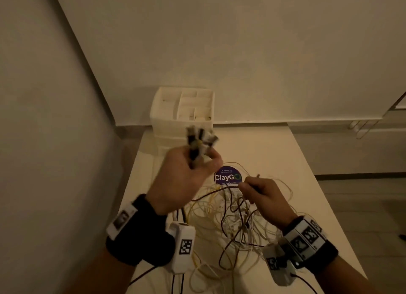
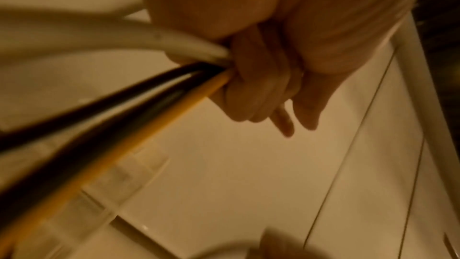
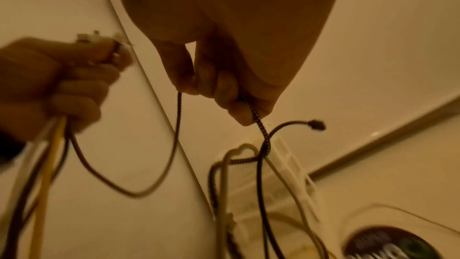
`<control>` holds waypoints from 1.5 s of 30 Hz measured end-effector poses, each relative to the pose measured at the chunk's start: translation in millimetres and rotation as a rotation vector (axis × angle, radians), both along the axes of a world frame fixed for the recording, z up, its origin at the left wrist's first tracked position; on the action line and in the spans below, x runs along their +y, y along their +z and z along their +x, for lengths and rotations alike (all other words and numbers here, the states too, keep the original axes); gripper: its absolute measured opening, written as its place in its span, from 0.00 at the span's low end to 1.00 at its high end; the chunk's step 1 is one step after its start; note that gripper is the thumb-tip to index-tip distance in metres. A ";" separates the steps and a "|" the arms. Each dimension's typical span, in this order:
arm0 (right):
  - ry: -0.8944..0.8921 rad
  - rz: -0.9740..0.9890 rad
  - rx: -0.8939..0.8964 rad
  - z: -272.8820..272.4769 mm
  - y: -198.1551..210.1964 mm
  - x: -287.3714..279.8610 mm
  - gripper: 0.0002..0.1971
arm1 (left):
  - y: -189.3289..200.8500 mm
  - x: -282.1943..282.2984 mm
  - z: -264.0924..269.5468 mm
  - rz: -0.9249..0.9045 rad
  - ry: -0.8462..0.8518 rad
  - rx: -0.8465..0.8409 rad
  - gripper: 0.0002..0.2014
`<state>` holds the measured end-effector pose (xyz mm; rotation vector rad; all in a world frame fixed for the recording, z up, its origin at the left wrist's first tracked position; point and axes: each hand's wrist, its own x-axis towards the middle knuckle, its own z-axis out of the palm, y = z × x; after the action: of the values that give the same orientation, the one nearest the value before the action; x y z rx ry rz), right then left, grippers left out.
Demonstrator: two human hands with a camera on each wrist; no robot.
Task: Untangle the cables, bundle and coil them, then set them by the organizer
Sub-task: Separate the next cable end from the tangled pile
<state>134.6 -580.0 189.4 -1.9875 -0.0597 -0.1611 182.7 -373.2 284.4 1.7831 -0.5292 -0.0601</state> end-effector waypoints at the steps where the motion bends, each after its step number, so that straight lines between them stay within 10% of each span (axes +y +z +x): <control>1: 0.032 0.035 -0.012 2.9 10.7 2.3 0.21 | -6.8 -8.7 -1.9 0.069 -0.043 0.008 0.00; 15: 0.171 0.174 -0.038 12.5 46.9 -1.9 0.19 | -7.4 -31.6 9.0 0.153 0.176 -0.219 0.13; 24: 0.003 0.027 -0.020 13.3 -21.7 -24.3 0.16 | 23.8 31.2 42.5 -0.312 0.621 -0.172 0.14; 31: -0.099 -0.068 0.022 13.8 -18.4 -24.1 0.17 | 6.2 20.8 10.2 -0.116 0.635 -0.228 0.07; 38: 0.042 0.062 -0.044 11.6 34.4 -8.0 0.18 | -26.3 -21.6 -4.1 0.180 0.089 -0.085 0.11; 45: 0.114 0.155 -0.095 10.7 58.1 2.6 0.15 | -30.9 -31.4 -1.4 0.069 0.147 -0.169 0.05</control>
<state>145.3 -577.4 247.5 -1.8160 -0.2157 -0.1811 181.3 -404.6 253.6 1.9000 -0.5193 0.1776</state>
